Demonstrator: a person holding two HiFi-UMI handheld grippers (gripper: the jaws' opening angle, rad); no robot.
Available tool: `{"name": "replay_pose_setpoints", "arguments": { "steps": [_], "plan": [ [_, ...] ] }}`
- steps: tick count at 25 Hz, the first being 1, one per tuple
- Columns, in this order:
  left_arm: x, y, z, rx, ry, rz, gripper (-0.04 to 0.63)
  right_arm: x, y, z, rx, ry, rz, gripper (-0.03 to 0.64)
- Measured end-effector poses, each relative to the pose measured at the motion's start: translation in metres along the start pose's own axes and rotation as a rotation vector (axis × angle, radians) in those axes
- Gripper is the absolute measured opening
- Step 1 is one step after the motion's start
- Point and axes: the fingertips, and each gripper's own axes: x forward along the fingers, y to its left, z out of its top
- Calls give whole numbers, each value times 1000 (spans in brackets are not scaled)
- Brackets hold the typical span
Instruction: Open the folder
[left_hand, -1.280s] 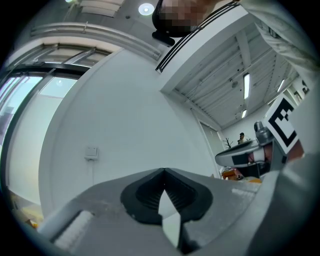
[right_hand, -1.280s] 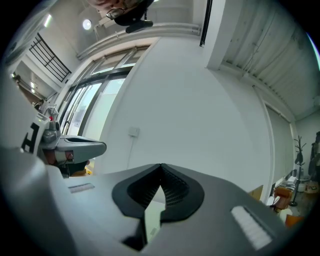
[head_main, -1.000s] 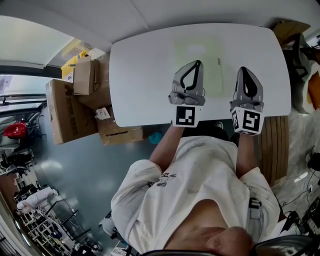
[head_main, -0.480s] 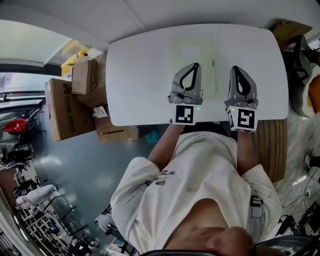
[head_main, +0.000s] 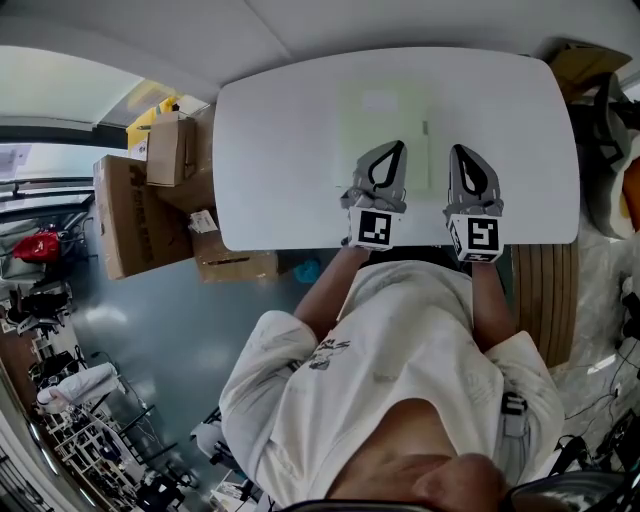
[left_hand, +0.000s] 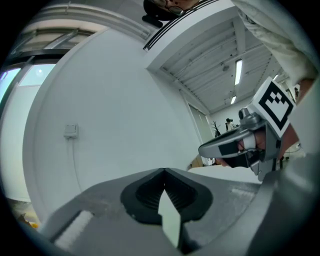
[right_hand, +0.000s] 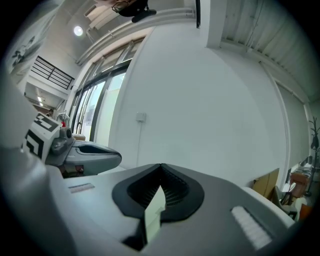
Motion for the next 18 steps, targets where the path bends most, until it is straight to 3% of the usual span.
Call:
{"name": "replay_pose_setpoints", "arguments": {
  "steps": [6,15,18],
  "plan": [
    [4,-17,-38,34,92,-61,0,7,9,-49,13,74,63,2],
    [-1,-55,-89,156,182,-194,2,4,25,-116,53,199,137,2],
    [-5,-68,-99,198,206,-243,30,3,28,-137,88,249,166,2]
  ]
}}
